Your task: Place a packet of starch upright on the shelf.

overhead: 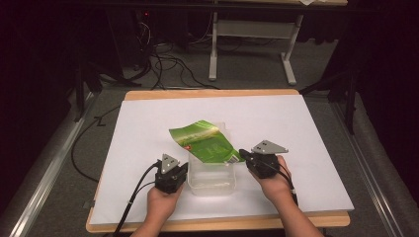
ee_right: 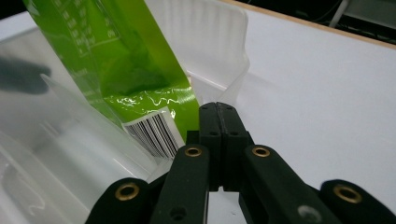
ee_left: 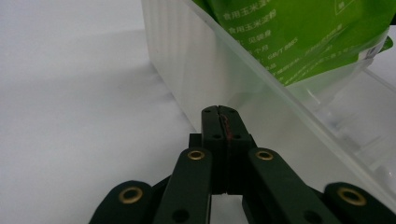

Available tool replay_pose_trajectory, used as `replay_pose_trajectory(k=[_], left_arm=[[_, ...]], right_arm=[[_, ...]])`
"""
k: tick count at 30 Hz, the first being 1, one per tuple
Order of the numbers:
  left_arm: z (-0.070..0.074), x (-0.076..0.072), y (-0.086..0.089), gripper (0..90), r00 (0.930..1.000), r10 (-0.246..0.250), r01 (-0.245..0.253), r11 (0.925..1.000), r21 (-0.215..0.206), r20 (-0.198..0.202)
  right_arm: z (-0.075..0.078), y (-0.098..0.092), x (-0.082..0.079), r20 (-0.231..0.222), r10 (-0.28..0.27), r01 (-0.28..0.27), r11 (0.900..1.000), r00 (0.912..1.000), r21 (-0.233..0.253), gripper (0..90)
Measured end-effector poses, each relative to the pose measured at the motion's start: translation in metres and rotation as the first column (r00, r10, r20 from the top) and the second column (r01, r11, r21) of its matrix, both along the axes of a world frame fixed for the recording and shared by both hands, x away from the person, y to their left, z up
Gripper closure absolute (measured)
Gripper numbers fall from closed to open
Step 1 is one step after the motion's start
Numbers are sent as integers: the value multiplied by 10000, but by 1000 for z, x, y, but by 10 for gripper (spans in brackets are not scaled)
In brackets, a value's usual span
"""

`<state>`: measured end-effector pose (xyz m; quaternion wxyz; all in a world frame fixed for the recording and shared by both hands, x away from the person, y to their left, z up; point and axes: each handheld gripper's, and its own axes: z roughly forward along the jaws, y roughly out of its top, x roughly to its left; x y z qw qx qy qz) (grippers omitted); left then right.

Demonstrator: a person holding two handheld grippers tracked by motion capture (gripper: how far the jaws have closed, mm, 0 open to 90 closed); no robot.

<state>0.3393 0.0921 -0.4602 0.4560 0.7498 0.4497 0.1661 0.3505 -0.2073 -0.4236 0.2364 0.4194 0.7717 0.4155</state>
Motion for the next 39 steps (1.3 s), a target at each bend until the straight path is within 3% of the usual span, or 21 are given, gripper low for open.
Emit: replay_pose_trajectory(k=[6,9,13,18,22,28,34,36,39], left_arm=[[-1,-1,1,900,10000,-47,47,10000,-57,-64],[-1,-1,1,900,10000,-43,43,10000,-32,-59],[-2,-1,0,900,10000,-13,13,10000,-33,-8],[-2,-2,0,900,10000,-13,13,10000,-14,-24],[-2,-2,1,900,10000,-21,21,10000,2,-31],[-2,-3,-1,900,10000,-9,8,9999,162,45],[-1,-8,-1,900,9999,29,-31,9997,229,107],[0,-10,0,900,9999,-7,5,9998,207,103],[1,-12,1,900,9999,-59,58,9999,114,91]], right_arm=[[-6,11,6,-210,74,-80,9996,9998,-270,900],[-8,14,10,-427,178,-181,9998,9989,-72,900],[-7,25,12,-472,585,-584,9983,9972,48,900],[-8,45,13,-502,1160,-1179,9923,9920,-371,900],[-12,49,18,-707,1224,-1251,9916,9900,-343,900],[-10,44,18,-801,1409,-1408,9900,9868,75,900],[4,29,10,-222,1173,-1159,9916,9928,567,836],[12,26,9,56,1143,-1143,9885,9934,993,775],[24,27,9,546,1095,-1174,9783,9925,1710,600]])
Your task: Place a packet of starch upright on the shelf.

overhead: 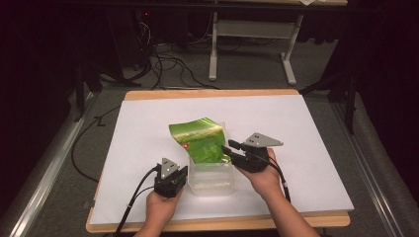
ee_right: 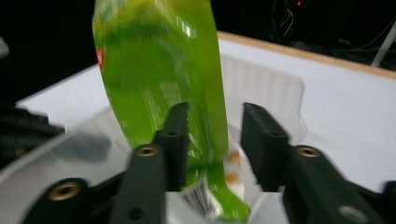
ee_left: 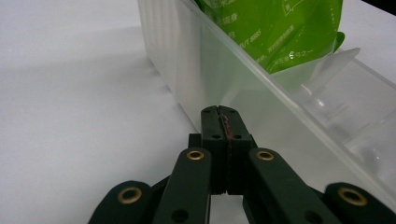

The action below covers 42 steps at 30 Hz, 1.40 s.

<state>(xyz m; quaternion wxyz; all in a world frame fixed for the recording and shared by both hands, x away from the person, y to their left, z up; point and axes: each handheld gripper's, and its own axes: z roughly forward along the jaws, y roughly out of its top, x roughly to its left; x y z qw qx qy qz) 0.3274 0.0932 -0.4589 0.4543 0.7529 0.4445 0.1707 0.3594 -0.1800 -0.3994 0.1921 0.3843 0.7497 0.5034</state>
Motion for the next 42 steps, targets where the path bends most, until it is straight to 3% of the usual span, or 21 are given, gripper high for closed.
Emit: replay_pose_trajectory(k=[2,4,8,10,12,14,16,27,35,42], left_arm=[[0,-1,0,900,10000,-32,32,10000,-4,-6],[0,-1,1,899,10000,-56,56,10000,8,-37],[-2,-1,1,898,9999,-92,92,10000,2,-110],[-2,0,1,898,9999,-96,96,10000,-24,-136],[-3,0,1,898,9998,-106,106,9999,-2,-152],[-3,0,1,898,9998,-119,119,9999,-5,-154],[-3,0,1,896,9998,-110,110,9999,-1,-155],[-1,-1,2,885,9998,-147,146,9998,-96,-132],[0,-2,3,884,9998,-161,160,9998,-93,-109],[0,-2,3,884,9998,-172,171,9998,-97,-94]], right_arm=[[3,3,5,73,62,-64,9996,10000,292,536],[1,6,12,-159,323,-314,9979,9994,564,501],[-9,11,23,-432,506,-484,9976,9978,503,512],[-11,13,25,-344,750,-732,9961,9966,492,551],[-10,15,26,-119,855,-850,9958,9963,353,656],[-10,15,24,-1,803,-803,9967,9968,67,758],[-11,13,23,-117,722,-721,9974,9973,50,802],[-17,5,18,-597,385,-385,9993,9975,21,832],[-29,-7,15,-952,171,-194,9996,9953,-223,840],[-35,-7,11,-1087,128,-179,9988,9940,-464,843]])
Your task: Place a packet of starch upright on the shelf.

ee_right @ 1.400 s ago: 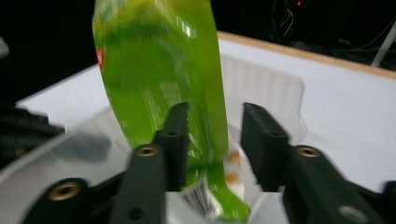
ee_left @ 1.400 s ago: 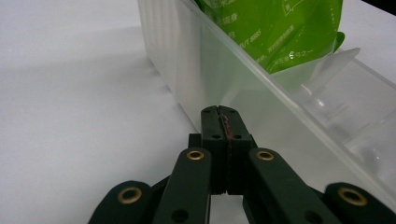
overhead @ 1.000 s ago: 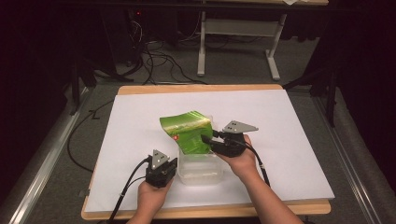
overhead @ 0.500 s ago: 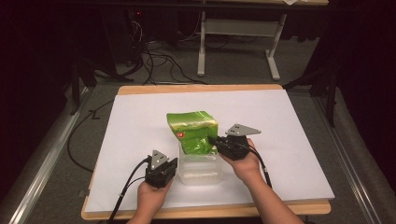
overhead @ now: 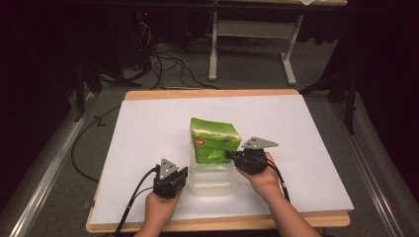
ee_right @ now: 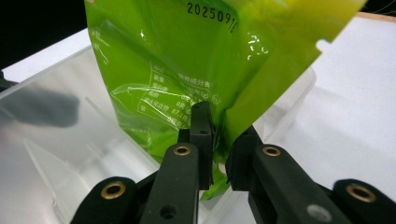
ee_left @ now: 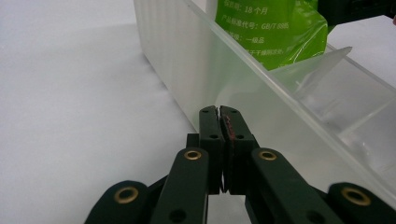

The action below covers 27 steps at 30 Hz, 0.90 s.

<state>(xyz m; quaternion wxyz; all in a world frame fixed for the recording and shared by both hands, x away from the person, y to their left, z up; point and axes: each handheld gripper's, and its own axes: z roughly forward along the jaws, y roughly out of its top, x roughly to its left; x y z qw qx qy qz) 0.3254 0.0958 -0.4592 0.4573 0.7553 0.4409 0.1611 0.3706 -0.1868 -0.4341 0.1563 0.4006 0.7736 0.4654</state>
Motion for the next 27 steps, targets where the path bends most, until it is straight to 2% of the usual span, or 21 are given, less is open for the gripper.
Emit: replay_pose_trajectory(k=[15,22,25,27], left_arm=[[0,0,0,885,10000,-6,6,10000,39,-5],[5,3,7,811,9995,310,-309,9995,-48,78],[8,4,13,771,9987,481,-480,9988,-86,137],[11,4,18,713,9974,673,-670,9977,-122,251]], right_arm=[[6,1,1,192,32,-27,9998,9998,-217,820],[15,-4,-2,617,180,-193,9996,9979,207,518],[22,-10,-6,939,26,-63,9992,9956,395,424],[26,-14,-8,1128,-30,-24,9989,9936,473,377]])
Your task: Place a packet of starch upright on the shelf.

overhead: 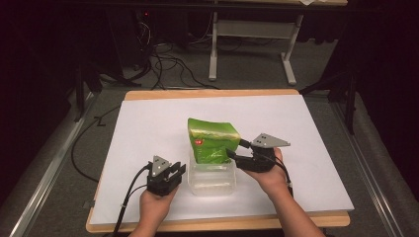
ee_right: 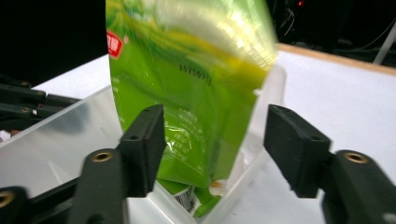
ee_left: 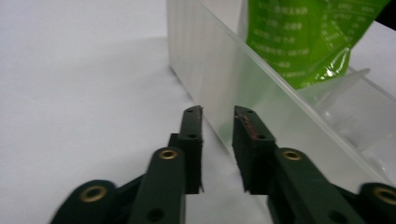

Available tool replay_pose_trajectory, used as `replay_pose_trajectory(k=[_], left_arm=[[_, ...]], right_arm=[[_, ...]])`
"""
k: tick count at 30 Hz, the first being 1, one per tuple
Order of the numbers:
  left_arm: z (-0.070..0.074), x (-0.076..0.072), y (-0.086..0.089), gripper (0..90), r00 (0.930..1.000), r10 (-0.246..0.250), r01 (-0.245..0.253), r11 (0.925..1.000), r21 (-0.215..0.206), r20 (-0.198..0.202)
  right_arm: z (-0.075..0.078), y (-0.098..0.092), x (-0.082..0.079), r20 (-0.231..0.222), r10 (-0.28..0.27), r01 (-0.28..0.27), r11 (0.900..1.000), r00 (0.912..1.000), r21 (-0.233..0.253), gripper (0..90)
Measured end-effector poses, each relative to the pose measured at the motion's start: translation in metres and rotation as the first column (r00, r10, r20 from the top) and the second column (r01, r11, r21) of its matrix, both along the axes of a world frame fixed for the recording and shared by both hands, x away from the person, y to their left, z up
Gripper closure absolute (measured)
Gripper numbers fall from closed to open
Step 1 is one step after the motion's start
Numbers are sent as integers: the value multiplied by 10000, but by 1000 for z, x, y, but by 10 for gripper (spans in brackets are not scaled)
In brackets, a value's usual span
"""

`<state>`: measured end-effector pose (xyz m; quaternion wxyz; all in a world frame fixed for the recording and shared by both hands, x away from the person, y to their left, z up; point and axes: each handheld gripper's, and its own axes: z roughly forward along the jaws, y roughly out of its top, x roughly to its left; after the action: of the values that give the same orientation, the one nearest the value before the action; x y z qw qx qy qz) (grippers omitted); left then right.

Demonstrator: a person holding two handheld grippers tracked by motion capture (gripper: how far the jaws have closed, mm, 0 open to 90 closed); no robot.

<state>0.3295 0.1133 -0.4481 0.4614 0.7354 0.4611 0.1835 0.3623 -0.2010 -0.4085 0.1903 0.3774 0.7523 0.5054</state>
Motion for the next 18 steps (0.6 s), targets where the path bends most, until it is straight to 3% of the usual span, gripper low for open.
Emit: replay_pose_trajectory(k=[2,4,7,12,15,16,17,18], left_arm=[[3,0,4,650,10000,13,-13,9997,228,37],[10,1,10,598,9999,-79,71,9982,598,121],[22,0,21,525,9995,-42,16,9967,809,325],[32,-3,55,411,9979,155,-230,9925,1199,637],[22,-7,78,303,9977,270,-326,9954,906,623],[17,-9,87,285,9984,354,-392,9951,905,436],[17,-8,93,279,9990,408,-422,9950,905,167],[19,-9,97,262,9983,496,-518,9956,776,303]], right_arm=[[4,-7,-4,99,-127,126,9999,9999,59,316],[8,-14,-9,231,-197,194,9997,9995,118,307],[12,-28,-14,479,-494,487,9987,9976,167,276],[12,-52,-20,605,-938,938,9956,9938,23,249],[11,-71,-25,641,-1311,1314,9913,9893,7,247],[11,-74,-26,658,-1391,1399,9901,9881,-81,247],[10,-80,-28,689,-1532,1547,9878,9858,-170,247],[9,-83,-30,676,-1637,1653,9861,9842,-183,248]])
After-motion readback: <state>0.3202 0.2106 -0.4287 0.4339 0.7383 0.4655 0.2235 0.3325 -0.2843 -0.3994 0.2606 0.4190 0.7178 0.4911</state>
